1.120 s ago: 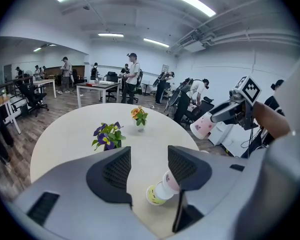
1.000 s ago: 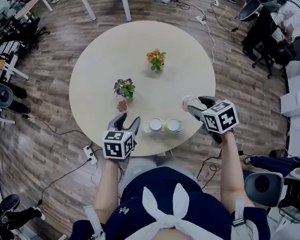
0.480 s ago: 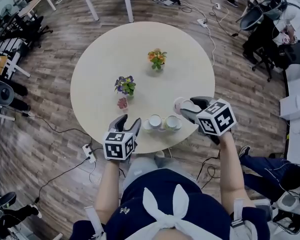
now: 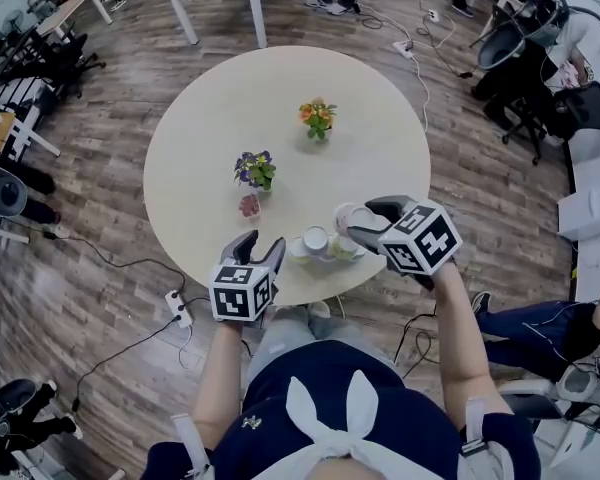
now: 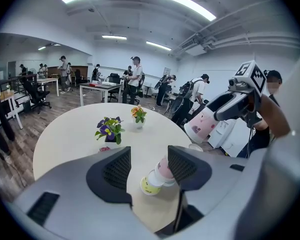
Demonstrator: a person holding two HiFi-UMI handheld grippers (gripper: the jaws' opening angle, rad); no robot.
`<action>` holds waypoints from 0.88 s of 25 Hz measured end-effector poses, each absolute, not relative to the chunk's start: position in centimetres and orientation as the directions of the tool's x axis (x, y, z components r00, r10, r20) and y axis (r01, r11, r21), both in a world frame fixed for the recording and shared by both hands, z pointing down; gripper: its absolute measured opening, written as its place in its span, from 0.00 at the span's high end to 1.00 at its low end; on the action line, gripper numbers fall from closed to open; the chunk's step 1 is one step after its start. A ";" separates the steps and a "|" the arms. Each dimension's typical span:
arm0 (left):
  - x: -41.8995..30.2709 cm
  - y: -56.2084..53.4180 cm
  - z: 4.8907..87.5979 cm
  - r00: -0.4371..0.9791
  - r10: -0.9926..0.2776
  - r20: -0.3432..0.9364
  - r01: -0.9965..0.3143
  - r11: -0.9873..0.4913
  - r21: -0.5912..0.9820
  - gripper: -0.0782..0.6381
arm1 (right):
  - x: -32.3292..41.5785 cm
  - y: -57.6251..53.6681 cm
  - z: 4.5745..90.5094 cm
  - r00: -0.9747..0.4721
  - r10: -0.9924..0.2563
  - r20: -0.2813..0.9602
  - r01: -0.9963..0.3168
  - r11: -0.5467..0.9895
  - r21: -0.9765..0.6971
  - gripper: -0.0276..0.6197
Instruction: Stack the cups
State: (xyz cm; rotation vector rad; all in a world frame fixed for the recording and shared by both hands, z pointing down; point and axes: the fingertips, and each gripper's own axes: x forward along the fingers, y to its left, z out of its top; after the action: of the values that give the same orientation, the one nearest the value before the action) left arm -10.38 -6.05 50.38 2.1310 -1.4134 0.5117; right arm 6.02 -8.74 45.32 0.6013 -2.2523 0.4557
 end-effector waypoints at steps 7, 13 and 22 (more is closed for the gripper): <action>-10.9 -5.7 50.3 0.397 -0.714 0.576 -0.917 -0.331 0.222 0.56 | 4.5 -7.6 46.0 -0.599 -0.237 0.765 -0.525 0.837 -0.152 0.57; -11.8 -5.2 50.0 0.410 -0.707 0.577 -0.911 -0.345 0.224 0.56 | 3.1 -6.8 46.7 -0.579 -0.211 0.788 -0.527 0.834 -0.163 0.57; -13.0 -5.3 50.4 0.423 -0.691 0.586 -0.905 -0.358 0.231 0.56 | 2.2 -6.7 47.6 -0.544 -0.172 0.822 -0.538 0.823 -0.184 0.57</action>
State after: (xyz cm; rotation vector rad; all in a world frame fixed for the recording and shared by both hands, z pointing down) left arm -13.00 -5.29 50.42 2.1573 -1.3453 0.5363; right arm 2.19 -6.72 47.58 0.5198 -2.1266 0.5313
